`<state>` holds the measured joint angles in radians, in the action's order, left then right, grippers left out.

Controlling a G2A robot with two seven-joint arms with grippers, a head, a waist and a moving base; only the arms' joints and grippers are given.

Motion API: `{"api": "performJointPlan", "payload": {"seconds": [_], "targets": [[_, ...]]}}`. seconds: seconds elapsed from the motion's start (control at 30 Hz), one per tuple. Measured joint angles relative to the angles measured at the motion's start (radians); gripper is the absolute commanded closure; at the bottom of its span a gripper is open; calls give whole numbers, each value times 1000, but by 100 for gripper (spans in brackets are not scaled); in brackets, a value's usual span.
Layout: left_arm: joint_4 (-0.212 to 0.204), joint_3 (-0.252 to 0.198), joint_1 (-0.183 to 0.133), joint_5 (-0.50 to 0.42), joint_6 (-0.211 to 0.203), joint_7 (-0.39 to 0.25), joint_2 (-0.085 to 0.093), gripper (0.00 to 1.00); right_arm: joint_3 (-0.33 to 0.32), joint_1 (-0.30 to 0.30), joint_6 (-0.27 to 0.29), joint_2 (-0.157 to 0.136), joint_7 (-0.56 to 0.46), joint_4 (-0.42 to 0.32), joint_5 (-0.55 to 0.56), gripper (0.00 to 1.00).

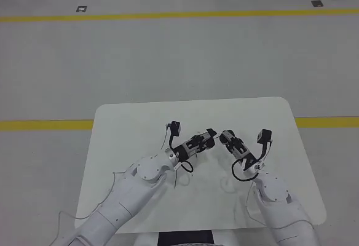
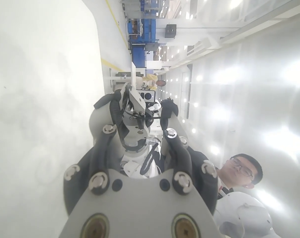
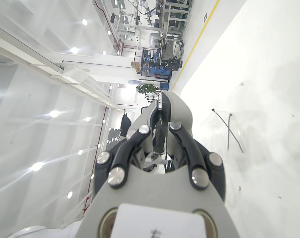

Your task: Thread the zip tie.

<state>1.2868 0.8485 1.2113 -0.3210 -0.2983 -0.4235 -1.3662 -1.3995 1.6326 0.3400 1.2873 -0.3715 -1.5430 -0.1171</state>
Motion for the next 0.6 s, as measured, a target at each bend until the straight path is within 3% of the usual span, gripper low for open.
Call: {"api": "performJointPlan", "payload": {"seconds": [0.4, 0.6], "targets": [[0, 8, -2, -9, 31, 0, 4, 67, -17, 6, 0, 6, 10, -9, 21, 100], [-1, -7, -8, -36, 43, -32, 1, 67, -16, -2, 0, 11, 11, 1, 26, 100]]}}
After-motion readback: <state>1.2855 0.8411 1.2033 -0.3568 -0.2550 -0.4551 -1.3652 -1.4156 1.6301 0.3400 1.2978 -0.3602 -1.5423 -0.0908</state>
